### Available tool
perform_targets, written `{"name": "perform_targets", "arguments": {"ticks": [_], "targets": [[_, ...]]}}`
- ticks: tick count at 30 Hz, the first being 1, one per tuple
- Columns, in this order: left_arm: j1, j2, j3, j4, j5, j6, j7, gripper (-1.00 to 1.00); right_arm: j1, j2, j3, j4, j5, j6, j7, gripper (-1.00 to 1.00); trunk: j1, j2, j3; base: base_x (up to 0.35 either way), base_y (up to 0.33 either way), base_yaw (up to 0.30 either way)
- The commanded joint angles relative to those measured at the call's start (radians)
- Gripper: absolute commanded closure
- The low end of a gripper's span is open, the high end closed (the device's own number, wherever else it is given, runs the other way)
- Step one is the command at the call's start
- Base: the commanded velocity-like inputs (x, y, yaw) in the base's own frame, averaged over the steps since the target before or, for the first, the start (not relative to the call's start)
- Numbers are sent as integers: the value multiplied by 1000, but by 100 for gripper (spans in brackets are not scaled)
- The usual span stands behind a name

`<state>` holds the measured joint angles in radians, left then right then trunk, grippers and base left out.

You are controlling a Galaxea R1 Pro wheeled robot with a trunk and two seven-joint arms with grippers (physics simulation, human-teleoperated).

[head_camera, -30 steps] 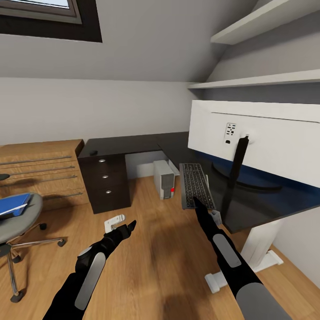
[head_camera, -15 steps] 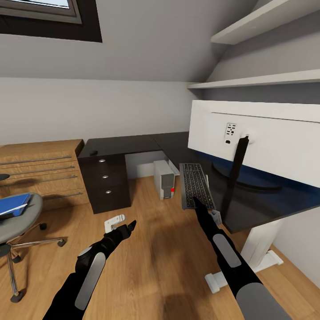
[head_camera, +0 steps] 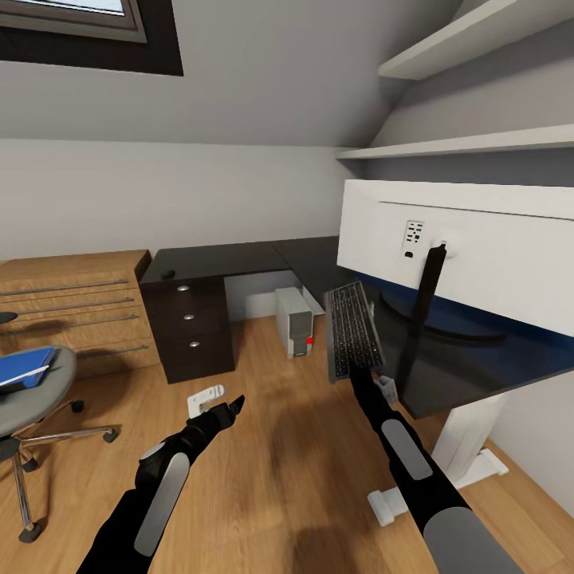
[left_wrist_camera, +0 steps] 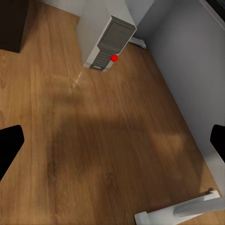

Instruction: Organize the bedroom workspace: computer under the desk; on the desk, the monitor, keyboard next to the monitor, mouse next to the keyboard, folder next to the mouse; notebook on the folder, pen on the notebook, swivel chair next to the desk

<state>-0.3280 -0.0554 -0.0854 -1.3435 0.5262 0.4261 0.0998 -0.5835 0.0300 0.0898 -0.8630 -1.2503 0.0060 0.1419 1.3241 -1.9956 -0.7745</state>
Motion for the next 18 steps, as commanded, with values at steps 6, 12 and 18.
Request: {"name": "perform_targets", "arguments": {"ticks": [6,12,18], "targets": [[0,0,-2,-2,11,4,9,-100,-1,-1,-2,1,-11,-4,3,100,0,0,-1,0,0,0],[0,-1,-2,-2,11,4,9,-100,-1,-2,-2,1,-8,-3,10,100,0,0,-1,0,0,0],[0,-1,-2,-1,11,4,9,-100,-1,-5,-1,1,-8,1,10,100,0,0,-1,0,0,0]]}}
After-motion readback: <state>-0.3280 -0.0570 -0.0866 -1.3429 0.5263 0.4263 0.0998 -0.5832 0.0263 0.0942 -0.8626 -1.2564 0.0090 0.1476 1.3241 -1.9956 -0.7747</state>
